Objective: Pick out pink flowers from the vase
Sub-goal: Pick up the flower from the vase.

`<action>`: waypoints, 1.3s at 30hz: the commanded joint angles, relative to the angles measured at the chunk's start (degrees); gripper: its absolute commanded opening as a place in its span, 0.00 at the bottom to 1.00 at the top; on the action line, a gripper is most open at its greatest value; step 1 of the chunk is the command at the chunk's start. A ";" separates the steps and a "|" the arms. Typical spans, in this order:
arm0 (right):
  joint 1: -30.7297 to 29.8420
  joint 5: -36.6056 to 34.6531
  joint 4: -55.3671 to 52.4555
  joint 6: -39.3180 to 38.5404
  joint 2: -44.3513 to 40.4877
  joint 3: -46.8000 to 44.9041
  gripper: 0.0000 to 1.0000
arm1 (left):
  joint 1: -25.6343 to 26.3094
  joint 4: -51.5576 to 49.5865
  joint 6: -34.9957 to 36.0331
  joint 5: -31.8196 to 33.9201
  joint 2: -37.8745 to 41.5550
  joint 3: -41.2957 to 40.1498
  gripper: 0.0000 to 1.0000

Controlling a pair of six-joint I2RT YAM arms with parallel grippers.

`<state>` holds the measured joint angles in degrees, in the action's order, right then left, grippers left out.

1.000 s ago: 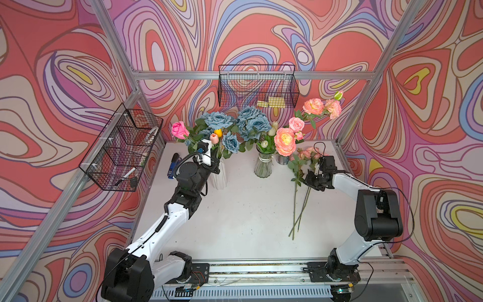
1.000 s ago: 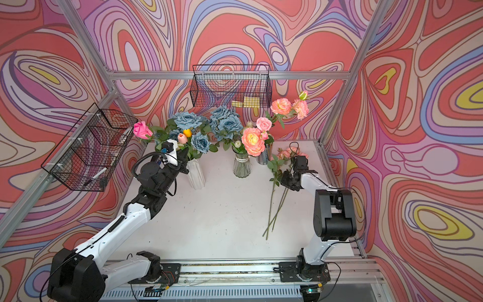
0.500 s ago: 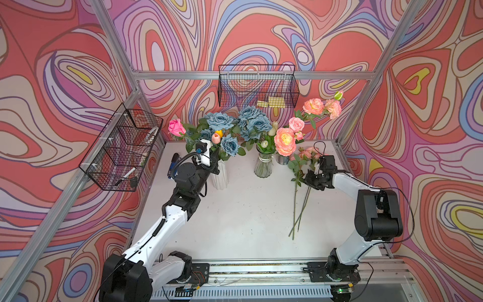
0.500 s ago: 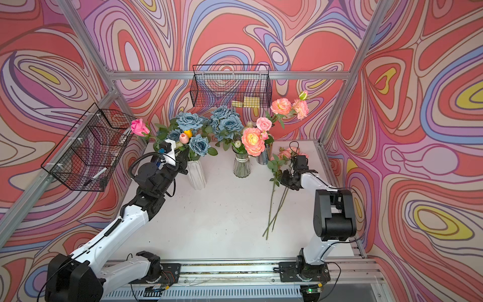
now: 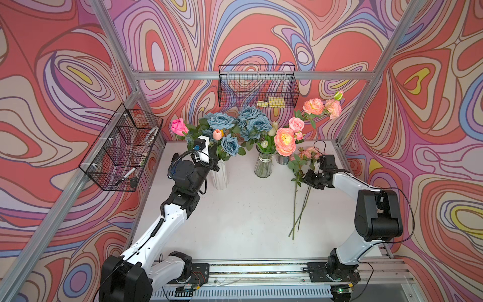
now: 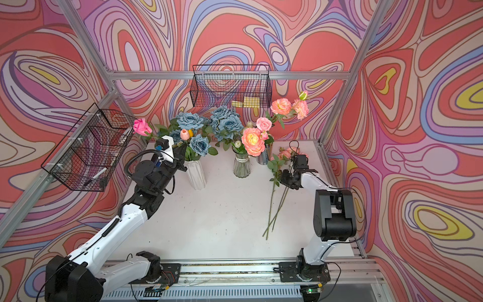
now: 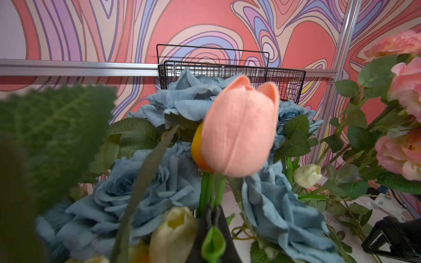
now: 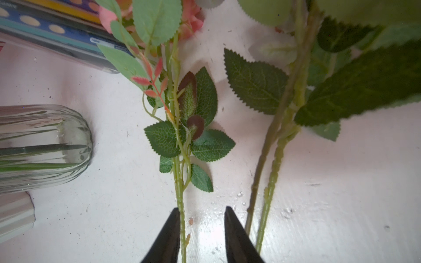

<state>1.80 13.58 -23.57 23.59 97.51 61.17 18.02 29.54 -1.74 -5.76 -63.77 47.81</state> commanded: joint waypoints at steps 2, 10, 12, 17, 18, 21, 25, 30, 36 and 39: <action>0.23 0.72 0.55 -0.08 -2.32 1.19 0.35 | 0.08 -0.03 -0.31 -0.57 1.65 2.55 0.00; 0.22 3.48 0.61 0.22 -5.23 1.91 0.35 | 0.06 -1.05 -0.78 -1.04 2.45 4.01 0.00; 0.22 4.74 1.03 0.53 -7.60 2.49 0.36 | 0.08 -1.25 -1.20 -1.36 2.46 4.47 0.00; 0.13 9.26 2.28 1.85 -13.94 4.13 0.36 | 0.08 -1.72 -2.50 -2.70 2.12 6.37 0.00; 0.15 10.79 3.13 2.26 -15.23 4.14 0.36 | 0.06 -1.89 -2.70 -3.00 1.95 6.96 0.00; 0.13 14.59 5.89 4.01 -19.52 3.83 0.37 | 0.00 -2.49 -3.40 -3.86 1.70 8.52 0.00; 0.13 17.07 7.67 5.55 -23.90 4.14 0.37 | 0.05 -3.30 -4.15 -4.99 1.53 10.63 0.00; 0.13 21.40 12.27 8.53 -28.67 3.61 0.39 | 0.02 -4.87 -4.50 -6.06 1.69 13.52 0.00; 0.05 31.99 22.00 12.15 -33.69 4.14 0.40 | 0.08 -5.46 -4.79 -7.08 2.44 16.10 0.00; -0.97 36.14 24.69 11.16 -35.89 4.57 0.40 | 0.04 -5.46 -4.99 -7.72 2.68 17.52 0.00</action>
<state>1.52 42.92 -4.58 34.22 63.68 64.34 18.02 23.88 -6.15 -11.88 -62.39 62.85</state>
